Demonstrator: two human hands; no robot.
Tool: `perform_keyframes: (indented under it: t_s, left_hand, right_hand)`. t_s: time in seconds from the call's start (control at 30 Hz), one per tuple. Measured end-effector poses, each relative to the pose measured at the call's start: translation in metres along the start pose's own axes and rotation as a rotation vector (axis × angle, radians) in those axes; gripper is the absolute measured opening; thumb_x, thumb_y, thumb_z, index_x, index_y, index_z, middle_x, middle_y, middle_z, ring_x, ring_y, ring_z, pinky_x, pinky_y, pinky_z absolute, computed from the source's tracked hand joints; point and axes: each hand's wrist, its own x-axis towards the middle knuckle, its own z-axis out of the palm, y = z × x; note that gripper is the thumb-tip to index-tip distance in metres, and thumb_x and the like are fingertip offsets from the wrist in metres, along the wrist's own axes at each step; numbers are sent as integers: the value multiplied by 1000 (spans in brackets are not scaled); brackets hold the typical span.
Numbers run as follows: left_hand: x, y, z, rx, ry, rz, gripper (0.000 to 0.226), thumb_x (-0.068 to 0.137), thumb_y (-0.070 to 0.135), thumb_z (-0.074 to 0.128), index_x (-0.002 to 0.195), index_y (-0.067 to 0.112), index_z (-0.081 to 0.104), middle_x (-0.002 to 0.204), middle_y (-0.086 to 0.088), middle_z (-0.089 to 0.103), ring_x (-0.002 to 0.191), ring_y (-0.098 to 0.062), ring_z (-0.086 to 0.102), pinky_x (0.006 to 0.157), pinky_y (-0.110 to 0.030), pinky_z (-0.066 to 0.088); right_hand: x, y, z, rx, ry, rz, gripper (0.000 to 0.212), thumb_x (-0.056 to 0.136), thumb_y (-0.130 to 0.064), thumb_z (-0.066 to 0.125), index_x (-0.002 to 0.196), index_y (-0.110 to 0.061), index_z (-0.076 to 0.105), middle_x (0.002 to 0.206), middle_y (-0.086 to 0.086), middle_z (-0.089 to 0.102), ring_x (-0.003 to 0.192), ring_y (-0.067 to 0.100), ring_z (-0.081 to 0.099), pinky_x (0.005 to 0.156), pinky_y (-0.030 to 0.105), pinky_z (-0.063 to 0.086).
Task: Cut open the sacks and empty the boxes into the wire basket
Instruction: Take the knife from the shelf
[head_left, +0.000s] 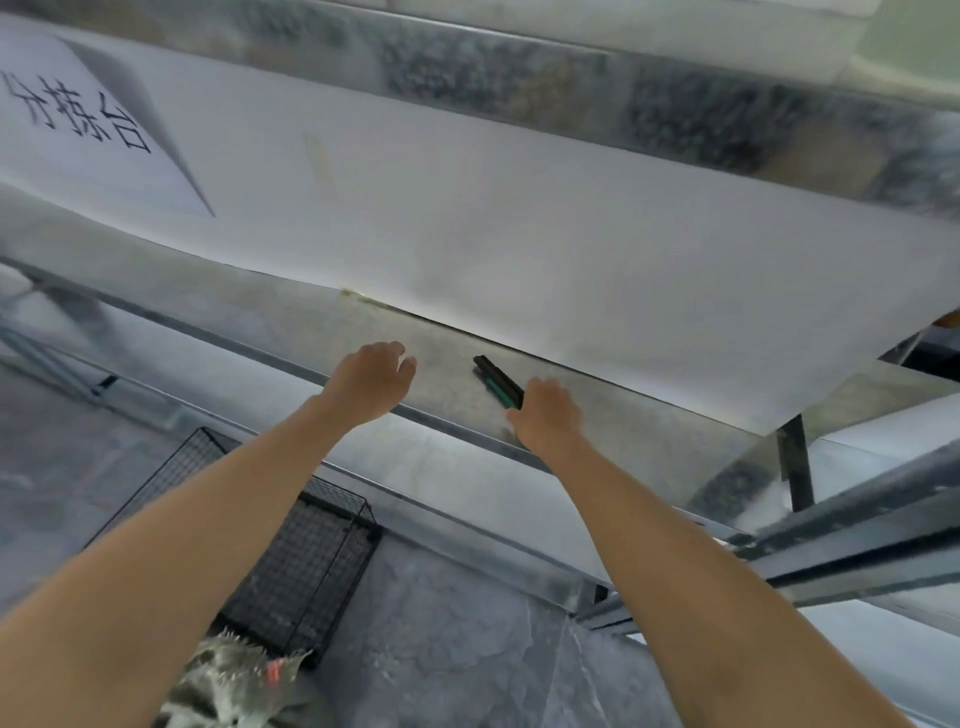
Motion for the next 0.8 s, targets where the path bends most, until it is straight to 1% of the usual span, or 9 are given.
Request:
perform_keyframes:
  t_s: [0.13, 0.23, 0.33, 0.43, 0.5, 0.57, 0.67, 0.7, 0.8]
  left_hand:
    - [-7, -5, 3, 14, 3, -21, 42, 100, 29, 33, 124, 1, 53, 124, -17, 60, 113, -33, 56, 96, -41, 43]
    - [-13, -6, 2, 16, -1, -22, 41, 100, 28, 34, 123, 1, 54, 123, -17, 60, 111, -33, 56, 95, -41, 43]
    - [-20, -6, -2, 30, -10, -20, 41, 100, 28, 33, 123, 1, 54, 124, -17, 60, 112, -32, 56, 94, -40, 42]
    - [-26, -5, -10, 34, -10, -10, 41, 101, 28, 34, 124, 0, 53, 125, -17, 59, 113, -32, 56, 95, -40, 42]
    - [-30, -3, -17, 37, -4, -1, 41, 101, 28, 34, 124, 1, 53, 125, -16, 59, 113, -32, 56, 96, -40, 42]
    - [-33, 0, -25, 40, 7, 11, 42, 100, 29, 34, 124, 1, 53, 125, -16, 59, 113, -32, 56, 96, -40, 42]
    - [-39, 4, -39, 45, 31, 26, 41, 100, 29, 34, 123, 1, 54, 126, -16, 59, 113, -33, 55, 96, -39, 41]
    - [-42, 5, -44, 46, 41, 26, 41, 100, 29, 34, 123, 2, 54, 127, -16, 58, 114, -33, 55, 97, -39, 40]
    - [-50, 5, -56, 50, 71, 26, 41, 100, 29, 33, 123, 2, 54, 128, -16, 58, 115, -32, 54, 97, -38, 39]
  right_hand:
    - [2, 2, 7, -8, 15, 4, 27, 92, -18, 54, 117, -7, 51, 118, 11, 52, 105, 28, 54, 70, 30, 37]
    - [1, 1, 4, -20, 0, -3, 28, 91, -13, 54, 118, -5, 50, 119, 13, 50, 105, 29, 54, 71, 30, 38]
    - [-3, -3, -3, 87, -20, 41, 30, 92, -18, 52, 118, -1, 52, 122, 15, 45, 87, 29, 56, 67, 30, 39]
    - [-5, -10, -15, 327, -47, 83, 34, 87, -22, 56, 111, 1, 56, 113, 17, 54, 76, 28, 56, 64, 29, 41]
    - [-10, -15, -28, 561, -94, 102, 27, 82, -15, 57, 105, -2, 56, 98, 13, 62, 69, 27, 63, 58, 28, 47]
    - [-18, -21, -41, 867, -196, 133, 15, 81, -3, 54, 96, -5, 51, 82, 8, 57, 54, 24, 59, 52, 26, 46]
    - [-37, -32, -60, 1291, -380, 200, 22, 84, 10, 53, 94, -7, 45, 71, 14, 52, 51, 20, 47, 47, 24, 46]
    - [-41, -35, -64, 1360, -421, 211, 23, 86, 11, 52, 96, -8, 44, 72, 15, 52, 53, 20, 45, 47, 23, 47]
    - [-51, -42, -73, 1380, -493, 174, 22, 90, 6, 51, 105, -8, 47, 74, 13, 51, 58, 19, 44, 46, 21, 47]
